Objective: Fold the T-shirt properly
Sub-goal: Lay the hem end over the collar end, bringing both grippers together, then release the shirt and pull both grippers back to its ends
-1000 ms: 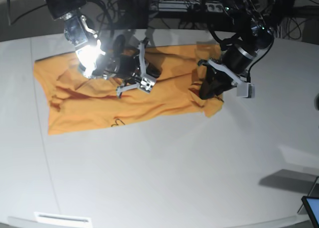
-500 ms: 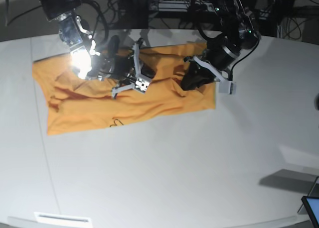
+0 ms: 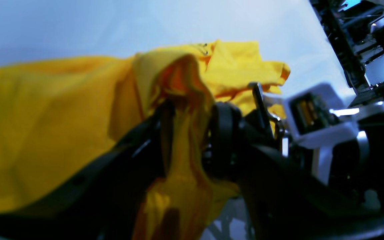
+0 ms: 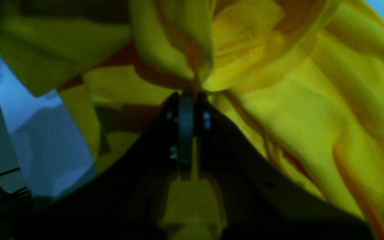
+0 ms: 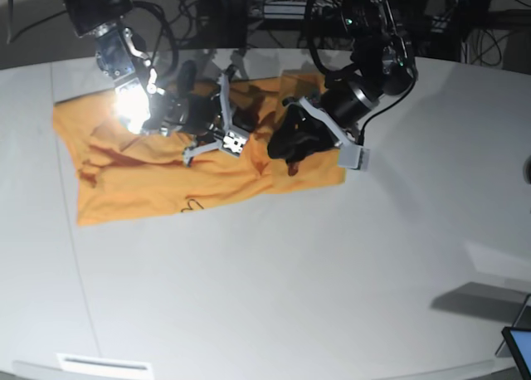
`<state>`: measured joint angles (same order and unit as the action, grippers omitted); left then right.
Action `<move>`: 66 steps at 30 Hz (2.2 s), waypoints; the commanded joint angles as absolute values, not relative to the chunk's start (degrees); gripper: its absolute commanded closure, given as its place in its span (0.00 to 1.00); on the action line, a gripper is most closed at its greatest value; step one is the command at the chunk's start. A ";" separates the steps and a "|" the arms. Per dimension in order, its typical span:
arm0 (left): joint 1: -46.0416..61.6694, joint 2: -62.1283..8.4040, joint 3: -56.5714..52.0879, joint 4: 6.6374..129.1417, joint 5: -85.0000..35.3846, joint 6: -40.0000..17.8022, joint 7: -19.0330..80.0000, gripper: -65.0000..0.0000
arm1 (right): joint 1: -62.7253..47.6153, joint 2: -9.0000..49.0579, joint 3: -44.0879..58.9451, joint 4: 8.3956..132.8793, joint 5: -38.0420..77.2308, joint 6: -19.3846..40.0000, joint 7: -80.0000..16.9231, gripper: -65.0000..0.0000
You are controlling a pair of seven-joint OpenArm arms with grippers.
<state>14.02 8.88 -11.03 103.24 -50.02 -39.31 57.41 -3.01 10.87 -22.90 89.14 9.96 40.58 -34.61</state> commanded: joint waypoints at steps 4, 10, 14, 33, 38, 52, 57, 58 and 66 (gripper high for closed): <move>12.18 9.00 -11.03 104.31 -51.91 -40.00 56.13 0.71 | -2.86 12.09 -22.55 89.10 6.11 40.00 -39.08 0.96; 11.12 9.00 -10.68 108.70 -52.18 -40.00 56.48 0.71 | -2.86 12.26 -22.55 89.10 6.11 40.00 -39.08 0.96; 11.03 9.00 -11.12 109.67 -52.09 -40.00 56.48 0.71 | -2.86 12.18 -22.55 89.10 6.11 40.00 -39.08 0.96; 12.62 0.48 -11.21 100.88 -39.08 -40.00 55.96 0.73 | -2.95 12.79 -16.31 98.51 5.85 40.00 -41.27 0.96; 11.65 1.54 -6.73 100.26 -36.97 -40.00 52.09 0.73 | -3.82 12.26 -16.40 98.68 6.11 40.00 -41.54 0.96; 7.78 4.70 -3.91 98.24 -36.62 -40.00 51.74 1.00 | -4.09 11.47 -16.40 101.23 5.93 40.00 -41.63 0.96; 3.65 4.79 -3.12 89.01 -36.53 -36.88 51.56 1.00 | -5.32 11.82 -15.08 105.36 6.02 40.00 -41.80 0.95; 3.21 4.53 -2.33 87.96 -36.53 -36.18 51.56 1.00 | -5.41 11.56 -13.76 106.51 6.02 40.00 -42.15 0.95; 3.74 -0.13 -1.80 87.08 -36.44 -32.66 51.47 1.00 | -3.91 11.30 -1.71 112.66 6.11 40.00 -45.67 0.76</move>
